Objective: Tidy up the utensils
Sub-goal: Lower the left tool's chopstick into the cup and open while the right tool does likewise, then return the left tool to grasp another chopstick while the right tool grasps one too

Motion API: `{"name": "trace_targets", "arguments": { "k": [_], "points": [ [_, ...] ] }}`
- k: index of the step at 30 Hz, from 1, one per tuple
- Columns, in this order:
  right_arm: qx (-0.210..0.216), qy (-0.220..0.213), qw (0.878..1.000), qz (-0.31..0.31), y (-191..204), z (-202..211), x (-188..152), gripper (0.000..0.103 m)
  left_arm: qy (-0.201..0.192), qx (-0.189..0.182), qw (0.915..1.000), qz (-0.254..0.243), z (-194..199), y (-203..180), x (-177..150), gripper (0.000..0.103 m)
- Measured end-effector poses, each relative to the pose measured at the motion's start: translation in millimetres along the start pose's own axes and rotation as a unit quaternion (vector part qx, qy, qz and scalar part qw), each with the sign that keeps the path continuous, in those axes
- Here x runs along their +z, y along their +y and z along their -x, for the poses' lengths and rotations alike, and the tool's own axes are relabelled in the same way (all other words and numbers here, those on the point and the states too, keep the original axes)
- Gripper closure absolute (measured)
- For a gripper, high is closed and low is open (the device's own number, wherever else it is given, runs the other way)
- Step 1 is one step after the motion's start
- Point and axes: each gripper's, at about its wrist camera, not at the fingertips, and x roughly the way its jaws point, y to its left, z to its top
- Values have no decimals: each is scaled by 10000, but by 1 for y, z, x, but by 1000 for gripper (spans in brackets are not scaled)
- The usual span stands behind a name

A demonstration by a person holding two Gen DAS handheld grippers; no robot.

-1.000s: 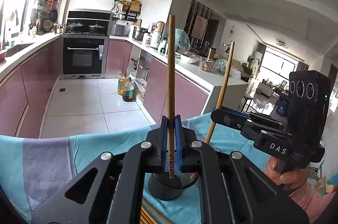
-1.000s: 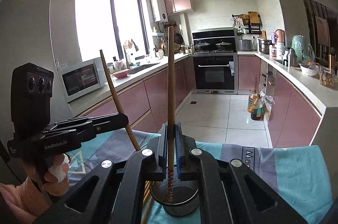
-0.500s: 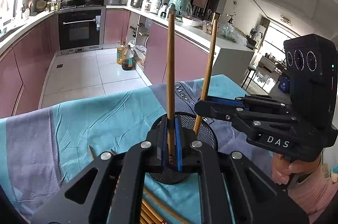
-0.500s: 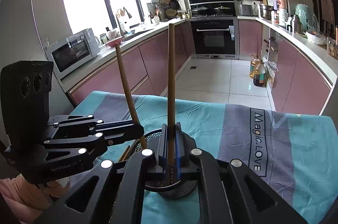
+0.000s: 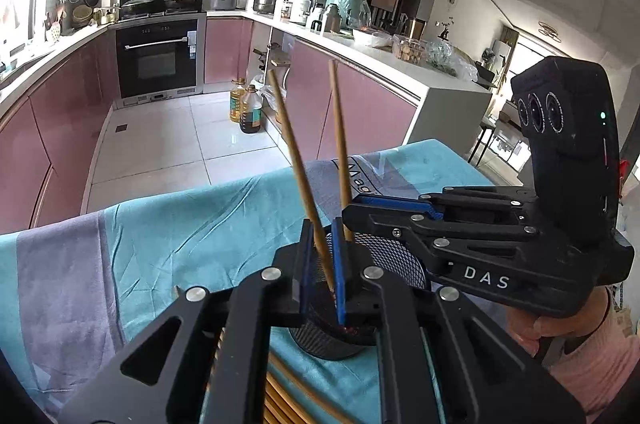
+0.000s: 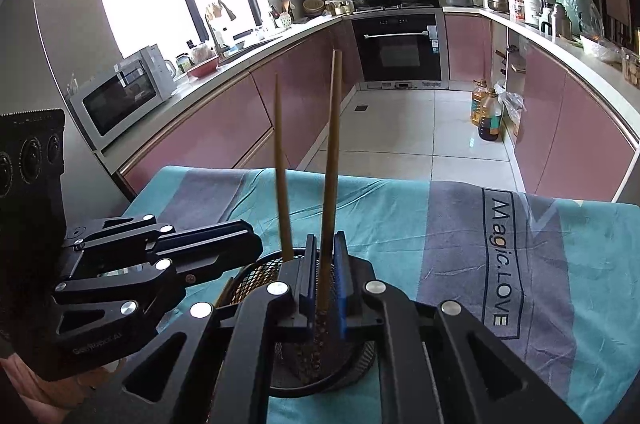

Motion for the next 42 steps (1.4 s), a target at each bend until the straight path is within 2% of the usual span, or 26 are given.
{"name": "trace_targets", "arguments": {
  "k": [2, 4, 6, 8, 11, 14, 19, 24, 28, 31, 40, 42],
  "points": [
    [3, -39, 10000, -29, -1, 2, -1, 94, -42, 43, 10000, -9, 4, 0, -1, 93],
    [-9, -116, 9999, -66, -1, 6, -3, 86, -112, 106, 9999, 22, 10, 2, -3, 93],
    [-60, -238, 9997, -44, 0, 15, -4, 80, -239, 164, 9996, 64, 21, 4, -5, 87],
    [-44, -411, 9991, 81, 5, 28, -8, 74, -451, 317, 9985, 71, 37, 7, -9, 74],
    [23, -612, 9975, 355, 18, 49, -15, 72, -695, 461, 9965, 94, 62, 16, -16, 68],
    [289, -706, 9950, 639, 32, 68, -30, 69, -745, 624, 9952, 108, 81, 28, -31, 64],
    [606, -362, 9932, 931, 54, 64, -60, 69, -251, 855, 9959, 156, 83, 49, -70, 63],
    [483, 271, 9938, 959, 65, 26, -86, 69, 329, 861, 9952, 335, 66, 67, -107, 63],
    [237, 646, 9937, 881, 68, -4, -96, 70, 570, 890, 9937, 371, 54, 69, -134, 63],
    [44, 808, 9931, 855, 69, -18, -100, 75, 698, 890, 9929, 358, 44, 66, -140, 63],
    [-89, 934, 9928, 743, 69, -37, -106, 77, 1031, 956, 9895, 350, 26, 64, -149, 63],
    [-119, 949, 9928, 728, 70, -41, -106, 78, 1035, 962, 9894, 345, 26, 64, -147, 66]
  ]
}}
